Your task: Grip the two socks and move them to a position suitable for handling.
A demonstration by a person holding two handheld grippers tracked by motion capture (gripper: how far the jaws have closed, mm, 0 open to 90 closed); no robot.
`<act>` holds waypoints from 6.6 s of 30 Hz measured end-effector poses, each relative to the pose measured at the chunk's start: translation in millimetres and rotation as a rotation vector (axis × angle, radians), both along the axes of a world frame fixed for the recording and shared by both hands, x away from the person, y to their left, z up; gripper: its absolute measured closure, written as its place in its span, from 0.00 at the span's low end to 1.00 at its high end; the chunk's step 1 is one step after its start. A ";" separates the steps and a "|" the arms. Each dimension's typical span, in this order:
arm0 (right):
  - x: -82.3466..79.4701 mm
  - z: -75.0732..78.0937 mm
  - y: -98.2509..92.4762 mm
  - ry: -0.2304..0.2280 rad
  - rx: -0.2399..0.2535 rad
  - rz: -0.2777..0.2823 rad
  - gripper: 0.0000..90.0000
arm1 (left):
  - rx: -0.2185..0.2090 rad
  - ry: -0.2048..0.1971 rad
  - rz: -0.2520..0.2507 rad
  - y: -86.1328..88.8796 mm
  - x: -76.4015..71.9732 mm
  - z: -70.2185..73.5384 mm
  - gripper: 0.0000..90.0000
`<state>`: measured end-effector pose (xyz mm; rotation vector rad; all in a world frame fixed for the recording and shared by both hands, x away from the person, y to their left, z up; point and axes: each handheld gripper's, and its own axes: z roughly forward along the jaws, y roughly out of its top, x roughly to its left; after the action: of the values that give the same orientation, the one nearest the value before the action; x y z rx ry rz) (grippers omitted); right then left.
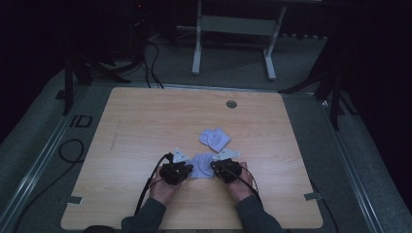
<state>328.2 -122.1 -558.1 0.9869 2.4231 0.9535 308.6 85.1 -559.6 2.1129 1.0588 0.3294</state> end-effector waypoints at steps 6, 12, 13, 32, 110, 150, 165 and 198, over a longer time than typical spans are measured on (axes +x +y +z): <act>-0.1 -0.1 0.2 -0.003 0.002 0.000 0.99 | 0.005 0.013 0.004 0.7 0.6 -0.8 1.00; -3.8 11.2 0.9 -0.040 0.007 0.005 0.96 | 0.008 0.007 0.004 0.8 -0.6 -1.1 1.00; -3.8 11.2 0.9 -0.040 0.007 0.005 0.96 | 0.008 0.007 0.004 0.8 -0.6 -1.1 1.00; 15.3 23.8 40.3 0.022 0.034 0.089 0.79 | 0.000 0.010 0.005 1.7 -1.0 -1.5 1.00; -13.5 30.1 -77.9 0.012 0.031 -0.128 0.91 | -0.004 0.015 -0.004 3.0 -0.3 -1.5 1.00; 91.6 46.2 -4.8 0.009 -0.042 -0.092 1.00 | -0.096 0.011 -0.023 12.3 -1.8 4.2 0.91; 101.9 14.5 13.5 0.082 -0.133 -0.075 1.00 | -0.125 -0.014 -0.001 22.7 3.3 21.0 0.94; 83.9 12.7 18.4 0.050 -0.145 0.161 1.00 | 0.049 -0.002 0.051 -16.9 103.1 5.7 1.00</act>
<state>412.1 -103.8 -545.4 0.7838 2.6041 0.7991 411.8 68.2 -553.9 2.1311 1.1150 0.3855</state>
